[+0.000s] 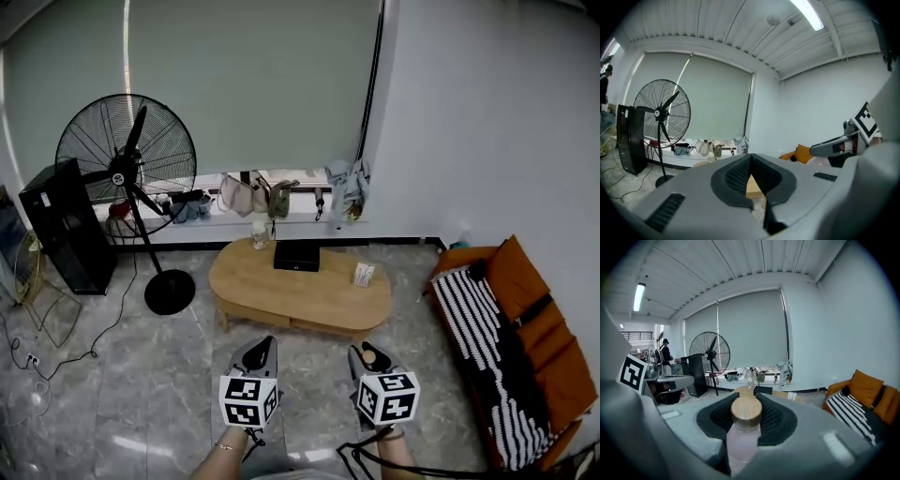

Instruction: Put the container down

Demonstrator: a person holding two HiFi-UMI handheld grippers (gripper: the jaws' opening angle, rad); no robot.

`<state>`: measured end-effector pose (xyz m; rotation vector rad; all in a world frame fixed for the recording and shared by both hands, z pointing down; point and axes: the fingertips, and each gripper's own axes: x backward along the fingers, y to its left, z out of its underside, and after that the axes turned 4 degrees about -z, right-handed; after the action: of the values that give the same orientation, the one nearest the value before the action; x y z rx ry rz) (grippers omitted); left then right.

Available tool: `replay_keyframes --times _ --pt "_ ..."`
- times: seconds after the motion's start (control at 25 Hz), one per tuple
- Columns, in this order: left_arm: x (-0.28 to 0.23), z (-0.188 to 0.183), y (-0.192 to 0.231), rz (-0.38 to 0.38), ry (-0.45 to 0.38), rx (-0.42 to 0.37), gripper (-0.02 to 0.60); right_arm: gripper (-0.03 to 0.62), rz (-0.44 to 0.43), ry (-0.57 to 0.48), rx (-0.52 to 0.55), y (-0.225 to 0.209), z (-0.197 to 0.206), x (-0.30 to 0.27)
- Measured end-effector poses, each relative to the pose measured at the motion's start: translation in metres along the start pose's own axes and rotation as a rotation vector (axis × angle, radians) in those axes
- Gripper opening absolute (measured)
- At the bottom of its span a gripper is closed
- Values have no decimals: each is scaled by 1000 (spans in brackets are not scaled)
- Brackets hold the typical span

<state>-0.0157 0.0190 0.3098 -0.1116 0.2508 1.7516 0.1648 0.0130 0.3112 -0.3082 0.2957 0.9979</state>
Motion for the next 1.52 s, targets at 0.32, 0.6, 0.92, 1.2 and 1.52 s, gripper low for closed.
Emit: replay_keyframes --times 0.32,0.6,0.92,1.2,1.52 --pt "-40 3 19 -2 20 12 -3 114 -2 31 -15 -15 2 -36" --pt "-103 -19 47 25 11 16 -3 115 27 22 -14 -36 -27 -89" --pt "-188 -53 84 41 7 12 -3 114 51 13 -19 -67 -75 -165" --pt "-255 -64 117 53 49 -8 -3 114 67 16 -55 -90 -101 -231" --pt "-317 -77 152 72 64 -23 -3 114 98 23 -74 -109 -123 -293"
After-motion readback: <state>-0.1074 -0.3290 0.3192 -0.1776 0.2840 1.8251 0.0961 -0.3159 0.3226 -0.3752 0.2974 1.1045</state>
